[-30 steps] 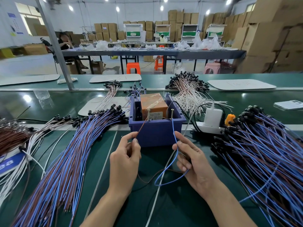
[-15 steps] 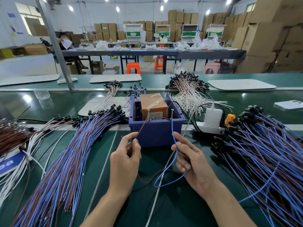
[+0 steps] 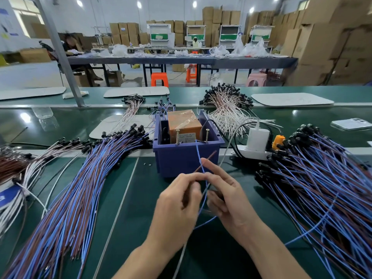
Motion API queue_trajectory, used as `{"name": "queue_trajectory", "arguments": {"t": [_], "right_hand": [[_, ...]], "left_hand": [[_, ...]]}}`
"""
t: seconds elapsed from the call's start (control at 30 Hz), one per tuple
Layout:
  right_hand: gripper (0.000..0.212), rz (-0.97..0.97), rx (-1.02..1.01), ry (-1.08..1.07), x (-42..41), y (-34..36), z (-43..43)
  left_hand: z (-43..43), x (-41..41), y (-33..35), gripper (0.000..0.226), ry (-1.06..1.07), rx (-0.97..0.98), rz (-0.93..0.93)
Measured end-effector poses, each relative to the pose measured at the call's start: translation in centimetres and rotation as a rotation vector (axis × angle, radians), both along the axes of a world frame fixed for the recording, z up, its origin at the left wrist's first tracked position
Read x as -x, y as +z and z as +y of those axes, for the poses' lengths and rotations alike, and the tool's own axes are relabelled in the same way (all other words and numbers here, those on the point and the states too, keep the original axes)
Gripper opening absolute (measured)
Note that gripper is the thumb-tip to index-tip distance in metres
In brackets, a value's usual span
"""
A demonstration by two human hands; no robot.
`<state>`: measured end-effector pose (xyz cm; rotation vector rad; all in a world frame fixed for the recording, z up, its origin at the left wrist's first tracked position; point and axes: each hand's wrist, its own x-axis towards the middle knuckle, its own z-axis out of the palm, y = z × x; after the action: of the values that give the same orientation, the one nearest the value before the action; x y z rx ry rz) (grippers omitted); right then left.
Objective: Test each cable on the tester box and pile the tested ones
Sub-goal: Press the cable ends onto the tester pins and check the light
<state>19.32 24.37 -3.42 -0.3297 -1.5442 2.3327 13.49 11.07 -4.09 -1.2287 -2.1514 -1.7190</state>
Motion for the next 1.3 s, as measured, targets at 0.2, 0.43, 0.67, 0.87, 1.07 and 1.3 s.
{"name": "queue_trajectory", "arguments": {"t": [0.2,0.43,0.67,0.87,1.07,1.3], "right_hand": [[0.061,-0.006,0.254,0.142,-0.6,0.9,-0.4],[0.078,-0.037,0.325,0.136,-0.9,1.9,-0.5],[0.060,0.129,0.404,0.244,-1.3,2.2,-0.7],[0.053,0.223,0.309,0.305,-1.3,1.6,-0.8],[0.054,0.293,0.296,0.330,-1.4,1.5,-0.8],[0.059,0.308,0.287,0.319,-1.3,1.4,-0.7]], "left_hand": [[0.7,-1.2,-0.2,0.029,-0.016,0.136,0.009],[0.3,-0.8,0.6,0.017,-0.129,0.143,-0.071],[0.2,-0.2,1.3,0.012,-0.244,-0.099,-0.512],[-0.2,0.3,1.8,0.020,-0.459,-0.244,-0.776],[-0.5,0.4,1.8,0.023,-0.520,-0.258,-0.793],[-0.6,0.5,1.7,0.025,-0.540,-0.269,-0.771]]}}
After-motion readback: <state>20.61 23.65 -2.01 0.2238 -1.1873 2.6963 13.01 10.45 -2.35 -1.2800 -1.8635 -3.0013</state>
